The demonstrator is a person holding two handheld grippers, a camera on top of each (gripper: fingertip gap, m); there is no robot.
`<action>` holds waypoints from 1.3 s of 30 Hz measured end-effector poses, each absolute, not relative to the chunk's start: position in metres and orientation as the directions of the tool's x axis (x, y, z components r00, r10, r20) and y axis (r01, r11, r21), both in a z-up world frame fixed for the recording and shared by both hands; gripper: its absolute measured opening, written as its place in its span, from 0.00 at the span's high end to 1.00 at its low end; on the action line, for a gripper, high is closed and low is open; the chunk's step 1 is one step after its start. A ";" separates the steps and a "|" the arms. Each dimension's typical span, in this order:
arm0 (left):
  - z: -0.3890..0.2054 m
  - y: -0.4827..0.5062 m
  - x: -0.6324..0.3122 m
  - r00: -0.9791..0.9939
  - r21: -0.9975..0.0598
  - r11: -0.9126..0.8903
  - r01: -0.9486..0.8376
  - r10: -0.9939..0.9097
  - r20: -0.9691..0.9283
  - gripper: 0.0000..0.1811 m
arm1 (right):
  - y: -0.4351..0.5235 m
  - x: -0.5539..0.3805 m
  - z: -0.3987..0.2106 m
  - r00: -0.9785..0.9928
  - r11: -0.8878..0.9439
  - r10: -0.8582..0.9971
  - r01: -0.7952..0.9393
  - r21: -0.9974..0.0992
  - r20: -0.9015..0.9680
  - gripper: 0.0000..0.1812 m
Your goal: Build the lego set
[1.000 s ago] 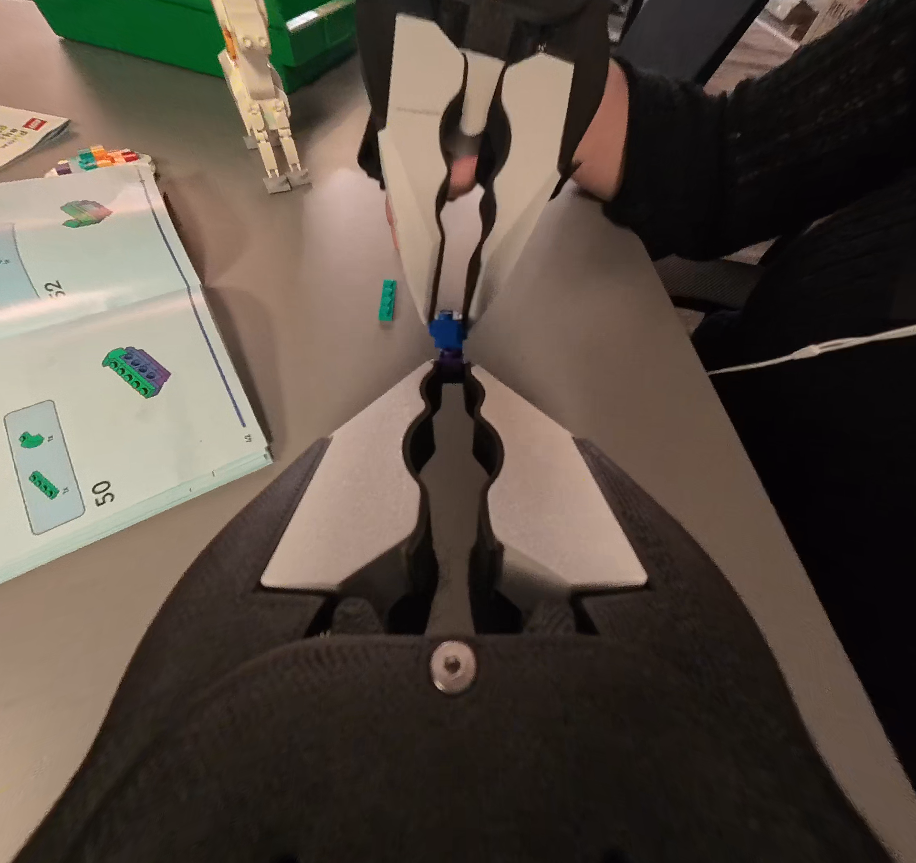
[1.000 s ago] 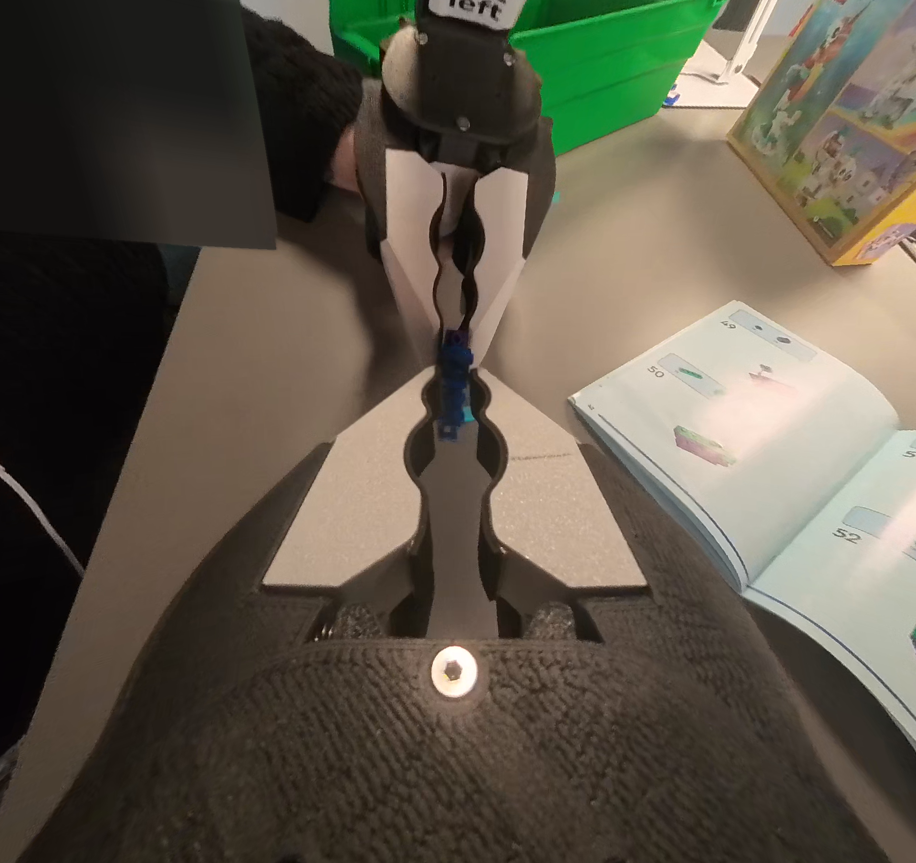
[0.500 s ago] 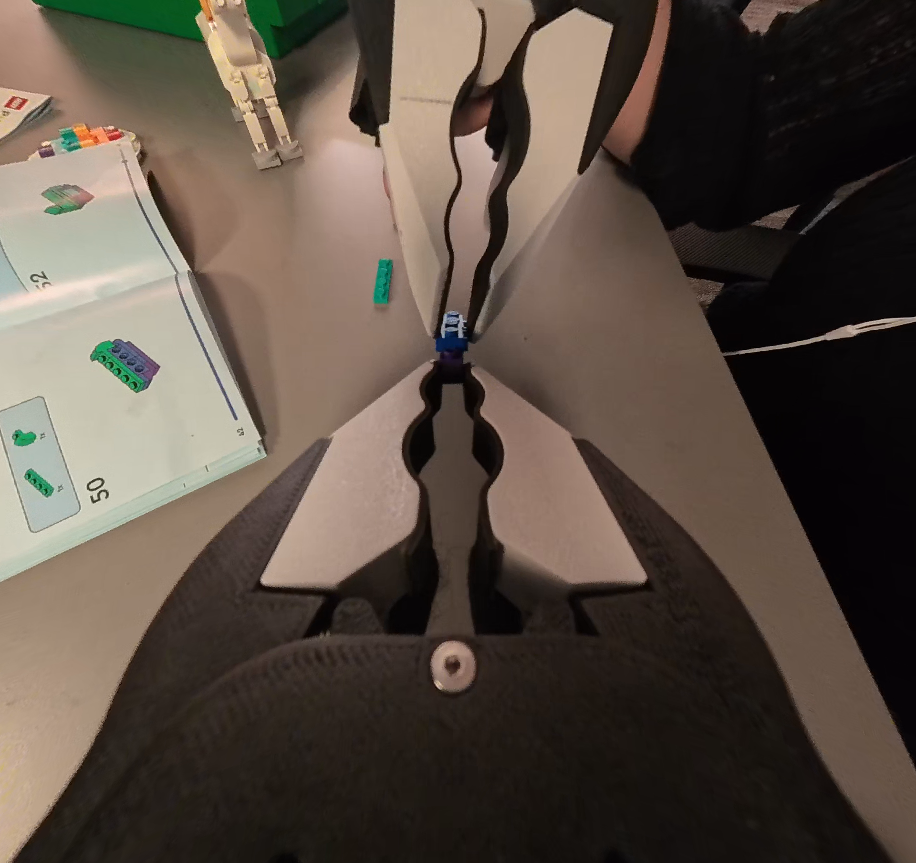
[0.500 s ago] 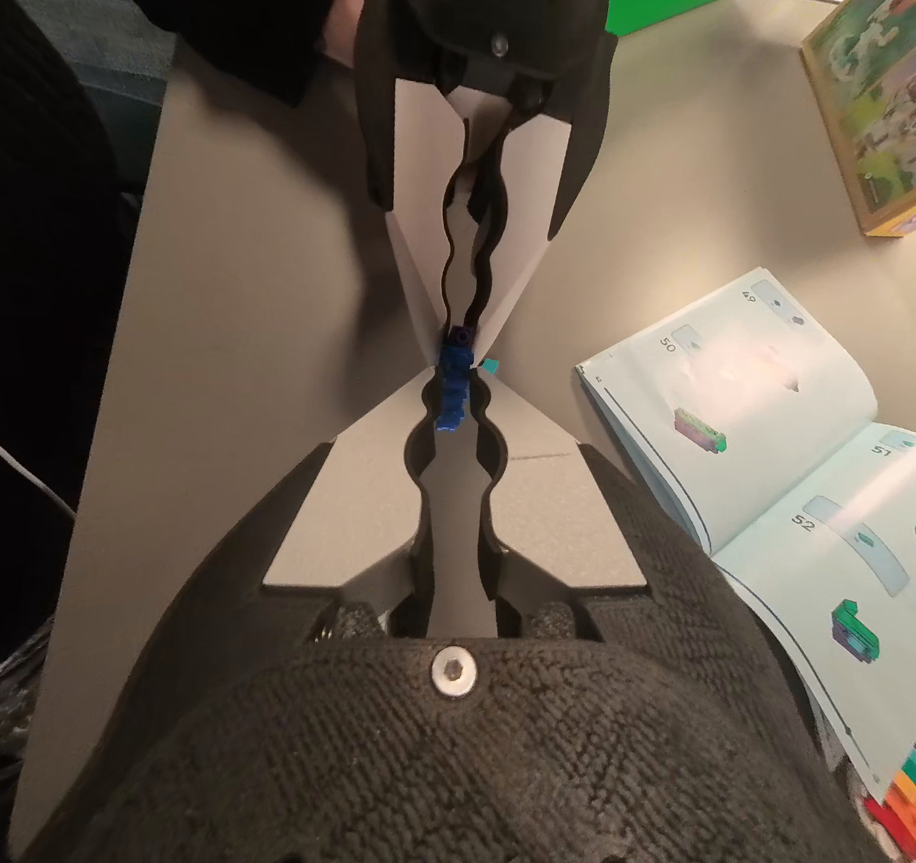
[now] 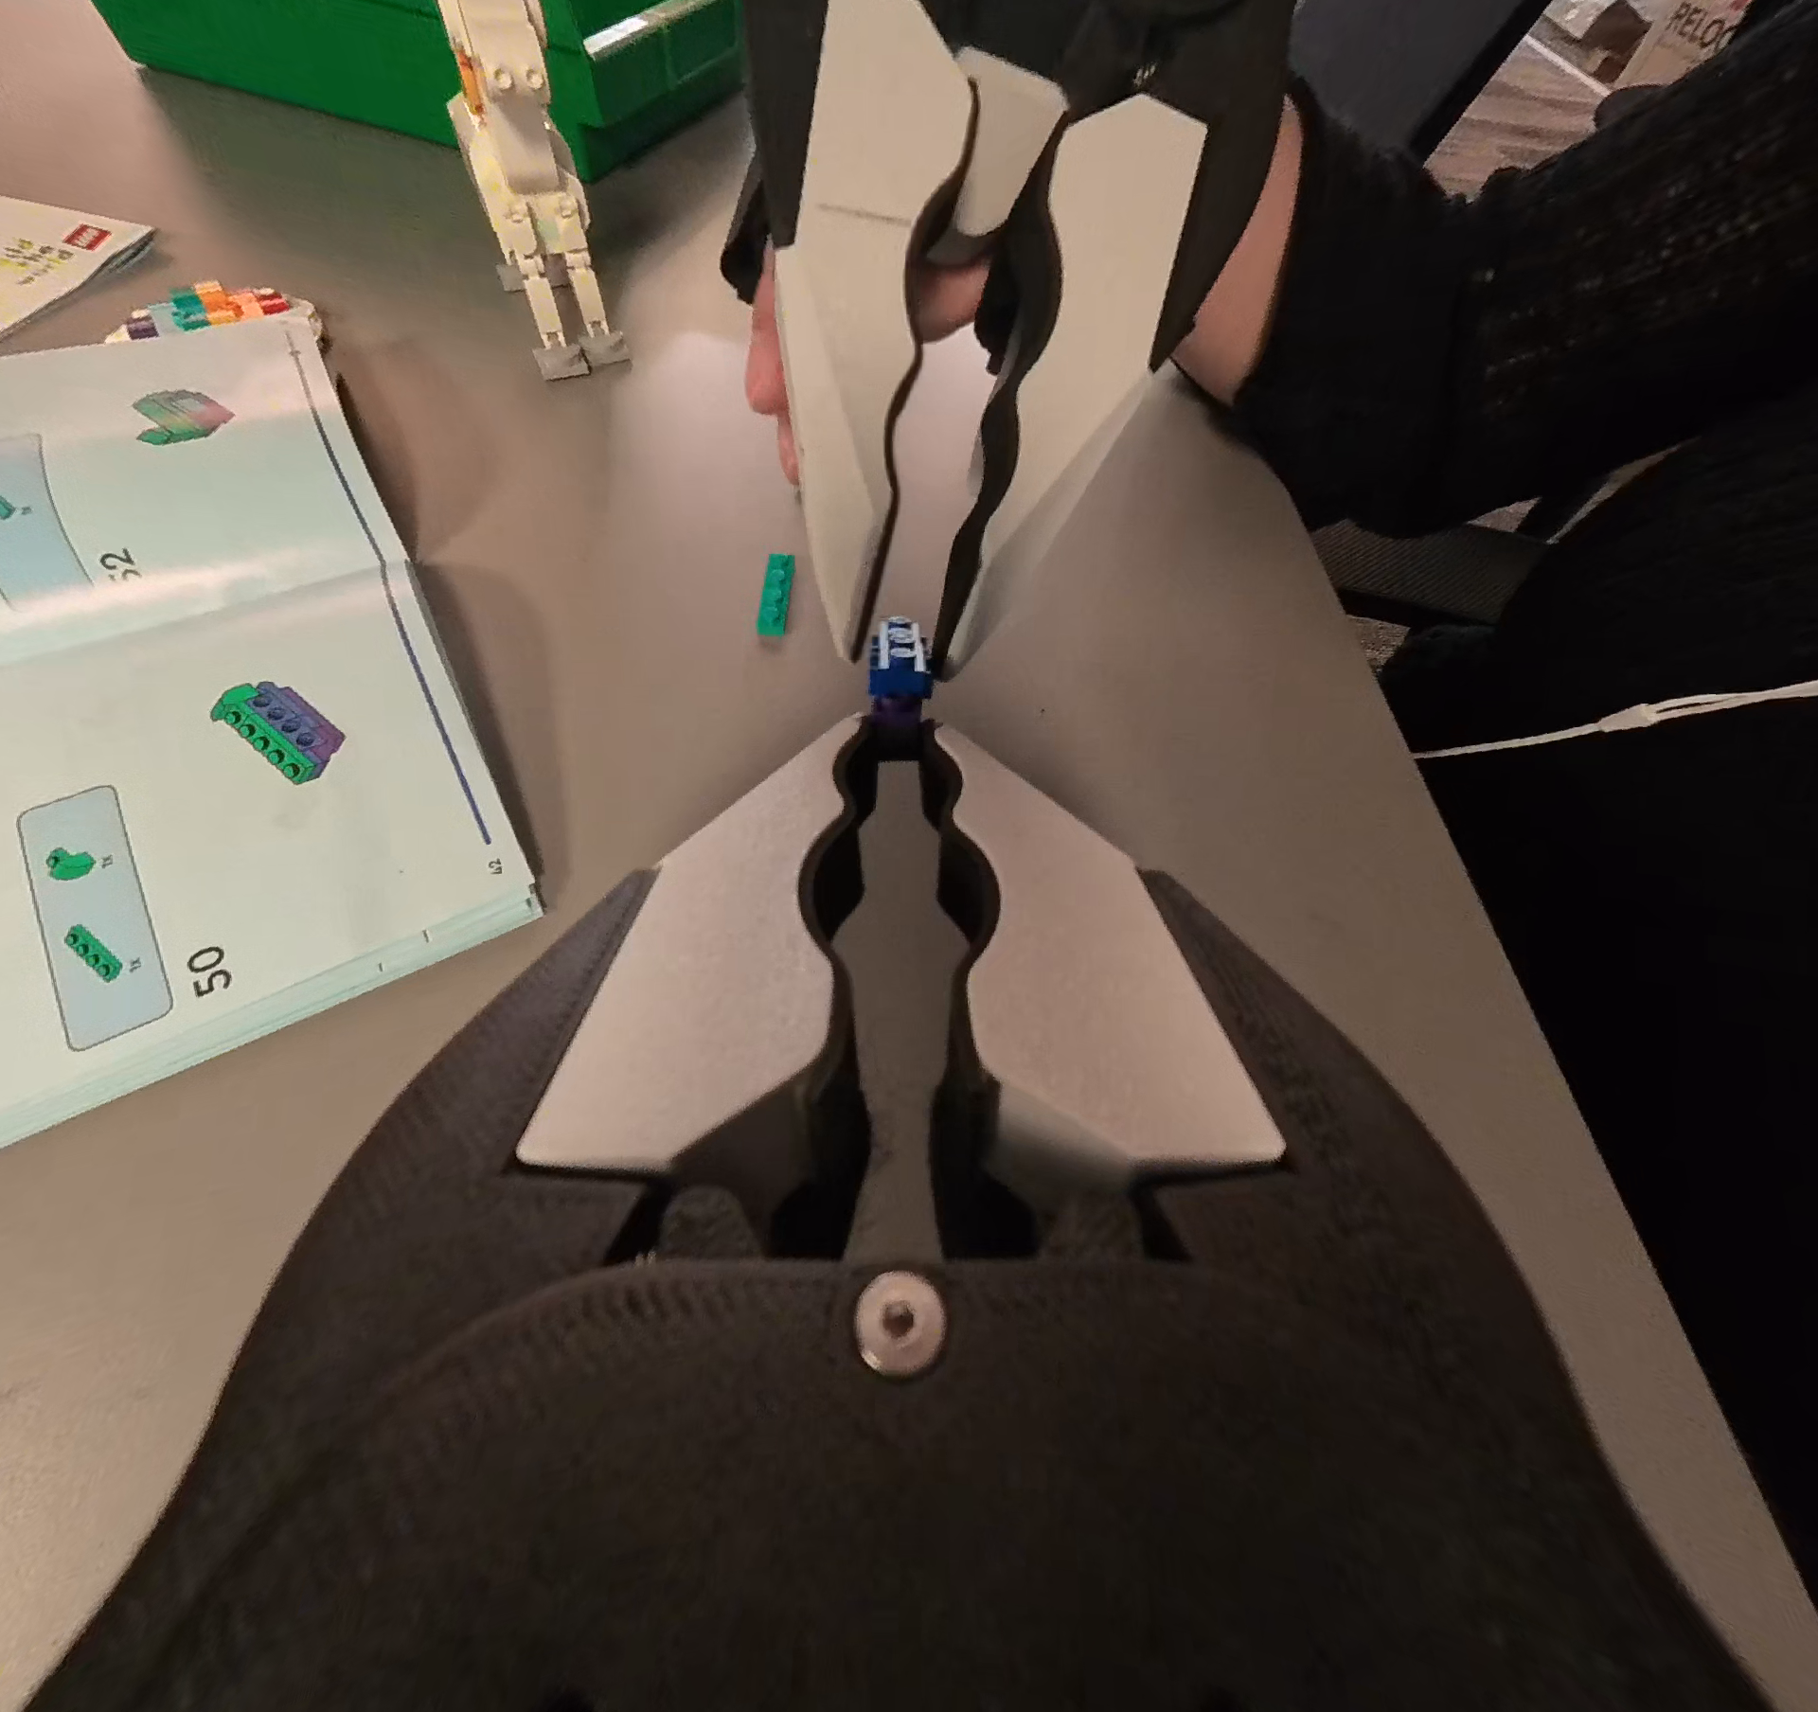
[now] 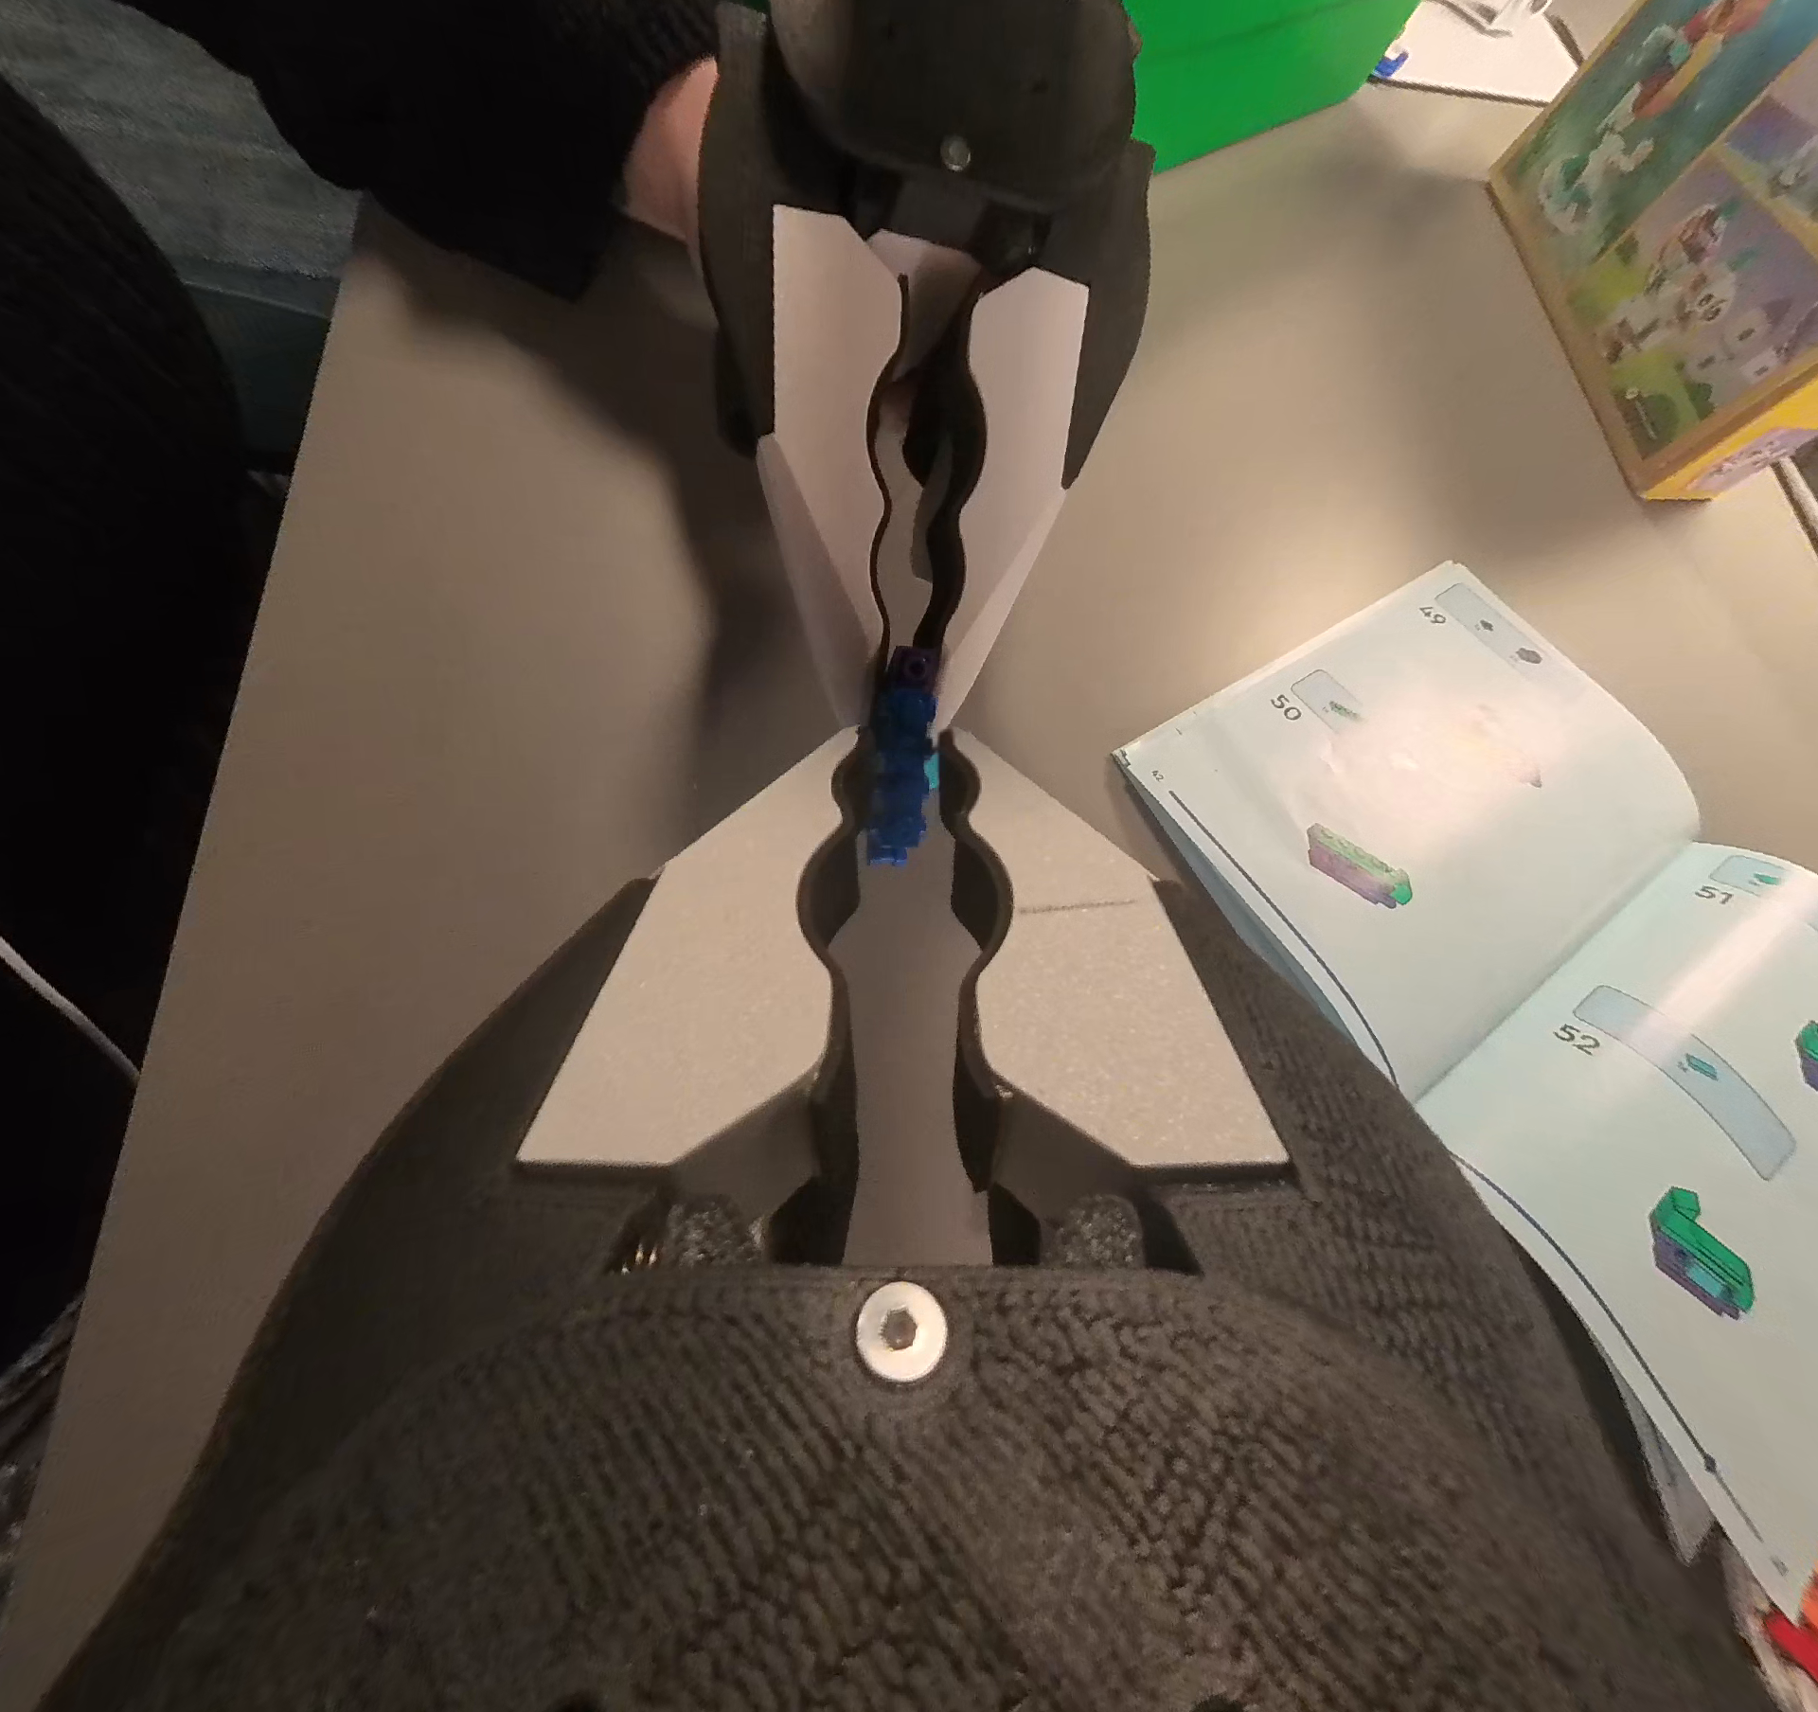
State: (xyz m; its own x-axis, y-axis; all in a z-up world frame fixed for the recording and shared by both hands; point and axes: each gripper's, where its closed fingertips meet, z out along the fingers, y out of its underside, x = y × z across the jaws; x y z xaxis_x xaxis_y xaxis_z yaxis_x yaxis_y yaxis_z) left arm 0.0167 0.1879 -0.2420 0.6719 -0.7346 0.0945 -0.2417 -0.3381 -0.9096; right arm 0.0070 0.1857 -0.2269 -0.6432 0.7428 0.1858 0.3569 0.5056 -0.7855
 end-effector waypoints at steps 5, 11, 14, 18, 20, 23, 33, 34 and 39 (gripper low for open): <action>-0.239 0.189 0.014 0.680 -0.915 -0.336 -0.224 -0.726 0.100 0.96 | 0.190 0.005 -0.220 -0.620 0.497 0.755 0.331 -0.802 0.213 0.91; -0.231 0.198 -0.001 0.732 -0.927 -0.356 -0.115 -0.661 0.163 0.96 | 0.194 -0.004 -0.212 -0.518 0.662 0.685 0.147 -0.735 0.513 0.71; -0.228 0.202 -0.010 0.760 -0.931 -0.355 -0.090 -0.628 0.166 0.96 | 0.199 -0.016 -0.213 -0.331 0.877 0.467 0.055 -0.477 0.820 0.68; -0.225 0.202 -0.011 0.762 -0.932 -0.357 -0.064 -0.621 0.185 0.96 | 0.199 -0.028 -0.221 -0.212 0.974 0.225 0.070 -0.215 0.951 0.69; -0.225 0.202 -0.012 0.764 -0.932 -0.359 -0.055 -0.616 0.192 0.96 | 0.197 -0.030 -0.218 -0.166 0.981 0.192 0.067 -0.183 0.967 0.72; -0.222 0.202 -0.011 0.760 -0.933 -0.358 -0.036 -0.616 0.207 0.96 | 0.197 -0.032 -0.214 -0.117 0.987 0.152 0.079 -0.143 0.981 0.81; -0.216 0.201 -0.012 0.742 -0.923 -0.383 0.046 -0.606 0.288 0.96 | 0.201 -0.035 -0.208 -0.042 0.986 0.107 0.130 -0.100 0.993 0.88; -0.216 0.201 -0.012 0.742 -0.921 -0.386 0.052 -0.602 0.294 0.96 | 0.201 -0.035 -0.208 -0.035 0.988 0.092 0.130 -0.087 0.995 0.88; -0.218 0.201 -0.011 0.742 -0.911 -0.408 0.055 -0.594 0.311 0.96 | 0.199 -0.034 -0.210 -0.028 0.992 0.038 0.118 -0.035 0.999 0.89</action>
State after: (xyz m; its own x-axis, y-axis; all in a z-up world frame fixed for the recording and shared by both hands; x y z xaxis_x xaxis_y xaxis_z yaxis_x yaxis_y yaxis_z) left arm -0.0108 0.2008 -0.2180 0.7421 -0.5937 0.3110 0.0551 -0.4084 -0.9111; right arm -0.0340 0.1995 -0.2101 -0.0284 0.0382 0.9989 0.1185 0.9924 -0.0345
